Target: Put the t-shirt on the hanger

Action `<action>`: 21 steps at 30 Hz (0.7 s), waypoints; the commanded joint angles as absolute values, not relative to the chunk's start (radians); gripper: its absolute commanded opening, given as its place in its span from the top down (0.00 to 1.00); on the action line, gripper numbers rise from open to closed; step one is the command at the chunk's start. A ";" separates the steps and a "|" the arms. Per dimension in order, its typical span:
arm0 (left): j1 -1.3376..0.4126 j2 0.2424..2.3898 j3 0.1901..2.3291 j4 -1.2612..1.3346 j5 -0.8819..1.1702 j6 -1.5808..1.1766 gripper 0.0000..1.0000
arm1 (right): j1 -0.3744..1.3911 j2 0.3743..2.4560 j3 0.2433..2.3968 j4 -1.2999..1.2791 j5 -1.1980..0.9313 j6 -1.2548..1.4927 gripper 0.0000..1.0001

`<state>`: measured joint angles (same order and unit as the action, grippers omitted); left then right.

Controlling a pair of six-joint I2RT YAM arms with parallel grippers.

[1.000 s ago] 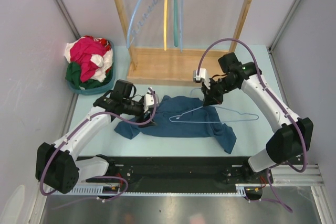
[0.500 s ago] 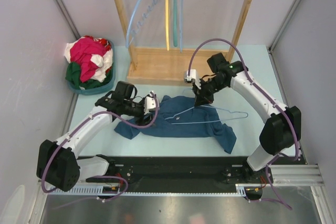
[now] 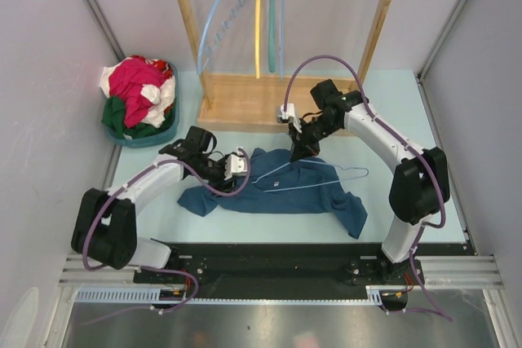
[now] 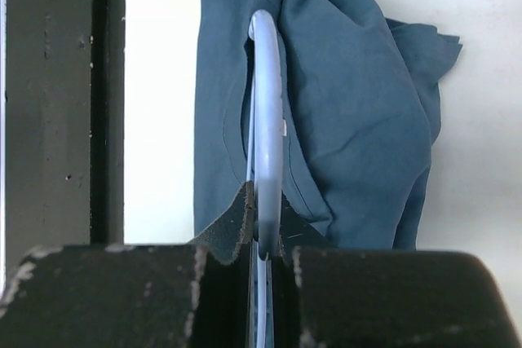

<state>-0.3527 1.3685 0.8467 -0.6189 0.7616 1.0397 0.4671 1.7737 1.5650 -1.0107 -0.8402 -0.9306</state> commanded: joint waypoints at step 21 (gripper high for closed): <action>-0.333 1.468 0.952 -0.555 0.758 1.155 0.59 | 0.449 1.802 1.525 -0.900 -0.977 -0.977 1.00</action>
